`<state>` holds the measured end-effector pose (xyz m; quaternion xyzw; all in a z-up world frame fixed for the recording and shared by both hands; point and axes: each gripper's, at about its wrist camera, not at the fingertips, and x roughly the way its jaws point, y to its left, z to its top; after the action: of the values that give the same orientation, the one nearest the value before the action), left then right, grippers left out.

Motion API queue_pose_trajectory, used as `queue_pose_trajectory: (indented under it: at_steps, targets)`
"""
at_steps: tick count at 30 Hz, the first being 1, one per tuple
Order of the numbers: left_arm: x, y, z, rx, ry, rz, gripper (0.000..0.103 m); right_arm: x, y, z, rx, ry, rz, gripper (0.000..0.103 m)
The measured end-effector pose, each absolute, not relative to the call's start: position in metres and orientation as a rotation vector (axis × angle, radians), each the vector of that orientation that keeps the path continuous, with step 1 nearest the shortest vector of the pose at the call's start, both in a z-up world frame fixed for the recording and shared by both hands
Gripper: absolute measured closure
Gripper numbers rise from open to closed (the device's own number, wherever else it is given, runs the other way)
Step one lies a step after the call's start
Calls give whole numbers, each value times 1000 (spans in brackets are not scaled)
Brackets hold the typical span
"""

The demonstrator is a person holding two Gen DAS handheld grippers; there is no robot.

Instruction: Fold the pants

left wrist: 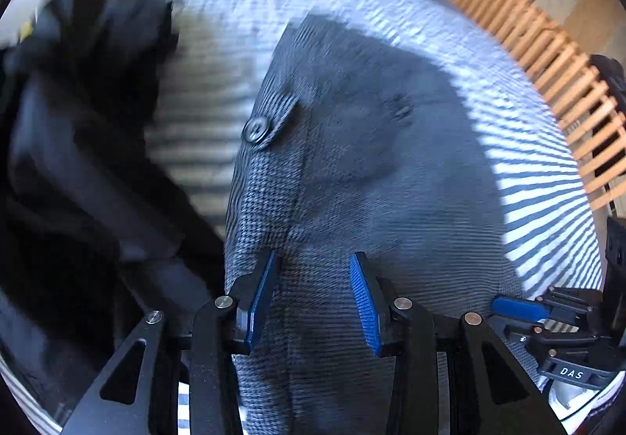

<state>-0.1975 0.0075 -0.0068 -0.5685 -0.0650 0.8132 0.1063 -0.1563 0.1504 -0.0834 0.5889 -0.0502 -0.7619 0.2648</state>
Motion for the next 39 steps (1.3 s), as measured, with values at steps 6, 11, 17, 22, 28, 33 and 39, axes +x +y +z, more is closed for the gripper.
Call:
queue_pose_trajectory:
  at_steps: [6,11,17,22,28,33,39]
  targets:
    - [-195,-11,11,-1590,-359,2377,52,-171,190,-70,1552,-375,-1955,71]
    - [-217,-16,19,-1563,-374,2434,23,-206,216,-58,1496,-419,-2130,45]
    - [-248,-19,-16,-1714,-392,2336,23,-236,224,-91,1577,-515,-2025,45]
    - [-254,-14,-20,-1672,-439,2286,13,-240,221,-105,1543,-602,-1940,44]
    - [-254,-4,-19,-1668,-339,2298,65,-251,197,-117,1561,-649,-1830,75]
    - [-245,-11,-8,-1617,-477,2221,86,-249,197,-107,1524,-724,-1836,93]
    - [-205,-8,59,-1423,-610,2161,88,-218,223,-34,1363,-734,-1887,99]
